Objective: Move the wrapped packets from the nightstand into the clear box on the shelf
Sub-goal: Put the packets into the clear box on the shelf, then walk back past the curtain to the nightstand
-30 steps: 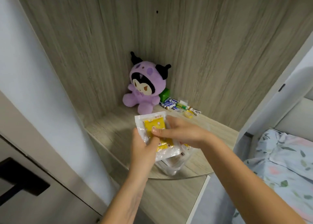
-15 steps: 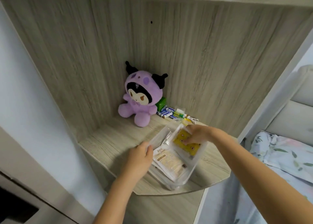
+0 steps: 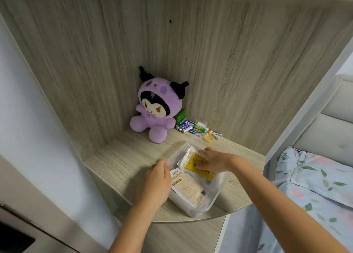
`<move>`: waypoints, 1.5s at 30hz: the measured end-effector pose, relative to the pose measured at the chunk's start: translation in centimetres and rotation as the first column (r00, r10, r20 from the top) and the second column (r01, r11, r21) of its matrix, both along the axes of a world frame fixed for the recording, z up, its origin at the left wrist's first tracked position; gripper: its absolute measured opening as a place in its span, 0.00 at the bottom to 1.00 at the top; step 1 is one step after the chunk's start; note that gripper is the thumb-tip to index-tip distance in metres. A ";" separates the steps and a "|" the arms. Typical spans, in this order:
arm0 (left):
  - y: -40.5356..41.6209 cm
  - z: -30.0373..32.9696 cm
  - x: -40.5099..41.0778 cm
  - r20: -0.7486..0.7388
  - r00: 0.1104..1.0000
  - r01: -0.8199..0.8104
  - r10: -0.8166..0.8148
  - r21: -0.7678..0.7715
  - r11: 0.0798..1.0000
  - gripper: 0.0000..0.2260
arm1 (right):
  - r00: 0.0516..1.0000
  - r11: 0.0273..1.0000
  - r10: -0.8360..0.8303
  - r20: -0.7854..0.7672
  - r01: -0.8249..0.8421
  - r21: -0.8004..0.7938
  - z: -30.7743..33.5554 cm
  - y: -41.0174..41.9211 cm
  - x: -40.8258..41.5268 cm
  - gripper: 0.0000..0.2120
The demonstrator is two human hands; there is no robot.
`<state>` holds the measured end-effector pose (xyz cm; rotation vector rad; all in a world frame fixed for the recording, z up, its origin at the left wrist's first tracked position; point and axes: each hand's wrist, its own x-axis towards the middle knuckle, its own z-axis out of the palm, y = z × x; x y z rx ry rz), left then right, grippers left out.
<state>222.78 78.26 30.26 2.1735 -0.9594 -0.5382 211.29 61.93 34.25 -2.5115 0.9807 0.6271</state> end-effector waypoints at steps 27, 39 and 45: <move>-5.9 7.3 -12.3 0.688 0.516 0.605 -0.511 0.130 0.786 0.18 | 0.758 0.582 -0.440 0.481 0.649 -0.490 -0.2 6.7 -24.6 0.12; -2.3 6.0 -27.5 0.471 -0.227 0.911 -0.852 0.412 -0.015 0.16 | 0.214 0.055 -0.902 0.374 0.918 -0.393 -3.3 28.8 -35.5 0.24; 9.3 4.5 -37.7 0.415 -0.573 0.806 -0.707 0.440 -0.395 0.16 | -0.218 -0.383 -0.879 0.424 0.853 -0.355 -2.6 46.6 -36.7 0.27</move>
